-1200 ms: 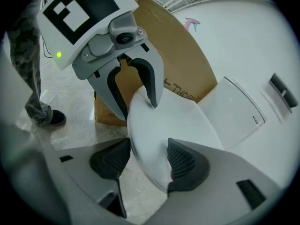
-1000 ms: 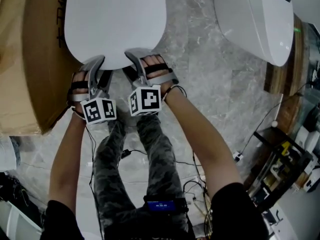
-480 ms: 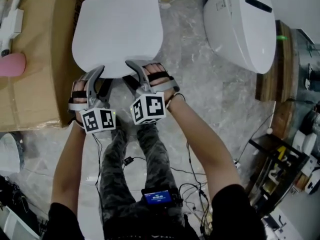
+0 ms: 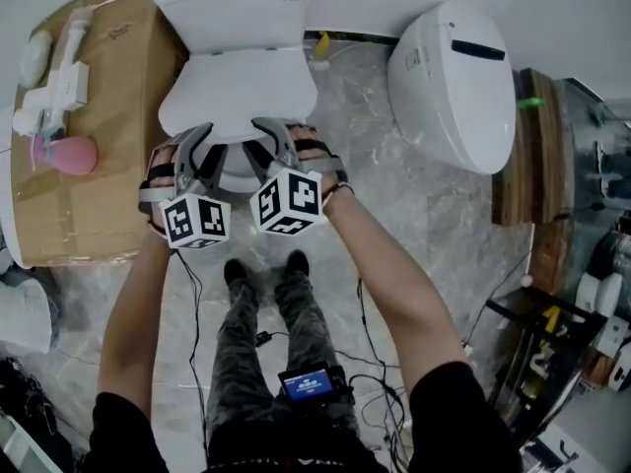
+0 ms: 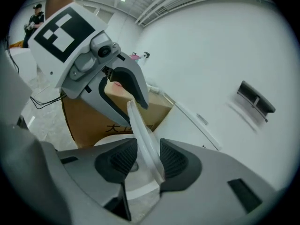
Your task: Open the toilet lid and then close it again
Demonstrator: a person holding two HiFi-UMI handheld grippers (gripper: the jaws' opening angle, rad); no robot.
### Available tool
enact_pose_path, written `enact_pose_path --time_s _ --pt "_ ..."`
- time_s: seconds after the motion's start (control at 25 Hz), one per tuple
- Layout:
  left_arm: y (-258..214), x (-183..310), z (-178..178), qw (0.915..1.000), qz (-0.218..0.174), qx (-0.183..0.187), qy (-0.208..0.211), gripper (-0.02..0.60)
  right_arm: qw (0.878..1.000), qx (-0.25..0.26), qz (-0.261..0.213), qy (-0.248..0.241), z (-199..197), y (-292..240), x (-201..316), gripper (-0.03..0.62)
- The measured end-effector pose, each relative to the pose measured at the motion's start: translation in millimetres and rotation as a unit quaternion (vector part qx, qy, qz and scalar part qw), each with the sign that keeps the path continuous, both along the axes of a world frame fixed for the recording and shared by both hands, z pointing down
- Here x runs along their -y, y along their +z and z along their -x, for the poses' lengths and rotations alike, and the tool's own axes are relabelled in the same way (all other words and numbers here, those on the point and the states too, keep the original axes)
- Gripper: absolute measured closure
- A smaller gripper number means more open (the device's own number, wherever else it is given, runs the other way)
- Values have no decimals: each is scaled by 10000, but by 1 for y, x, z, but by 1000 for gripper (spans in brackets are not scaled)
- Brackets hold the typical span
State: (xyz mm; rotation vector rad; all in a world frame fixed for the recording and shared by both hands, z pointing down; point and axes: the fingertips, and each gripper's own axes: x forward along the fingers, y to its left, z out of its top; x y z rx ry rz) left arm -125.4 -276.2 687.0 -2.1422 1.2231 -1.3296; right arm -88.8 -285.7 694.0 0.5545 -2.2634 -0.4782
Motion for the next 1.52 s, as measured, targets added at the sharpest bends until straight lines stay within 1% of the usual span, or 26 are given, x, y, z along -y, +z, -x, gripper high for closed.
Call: enact_pose_path --time_s 0.16,0.28,0.36,0.48,0.56,0.64,0.68,0.84,1.08,1.32,1.4,1.52 --pt "-19 23 4 9998 168 36 -92 437 9988 65 473 100 5 -21 24 436" --pt "-32 39 6 9993 217 163 -253 440 9983 44 576 98 7 -35 39 434" --pt "-39 50 9 9984 327 286 -366 442 9978 63 649 136 8 -44 49 434" --pt "-44 69 15 9948 725 455 -549 442 9970 66 724 255 11 -53 64 434" --pt "-43 77 17 9918 987 546 -597 442 9962 37 807 310 12 -55 71 434" --pt "-41 82 20 9897 1180 541 -602 442 9956 3 886 300 15 -57 74 434" --pt "-42 85 22 9894 1211 536 -589 440 9954 13 909 292 17 -59 76 434" --pt "-57 109 27 9918 1077 583 -363 439 9951 110 923 332 23 -74 101 434" --pt "-80 157 35 9930 958 680 125 439 9939 162 954 526 34 -98 155 434" --pt "-95 209 47 9945 868 408 427 428 9902 130 1102 849 45 -111 211 434" --pt "-99 224 53 9951 763 354 512 423 9886 118 1145 974 49 -113 228 434" --pt "-104 243 62 9960 552 373 594 420 9864 63 1186 1137 55 -115 250 434"
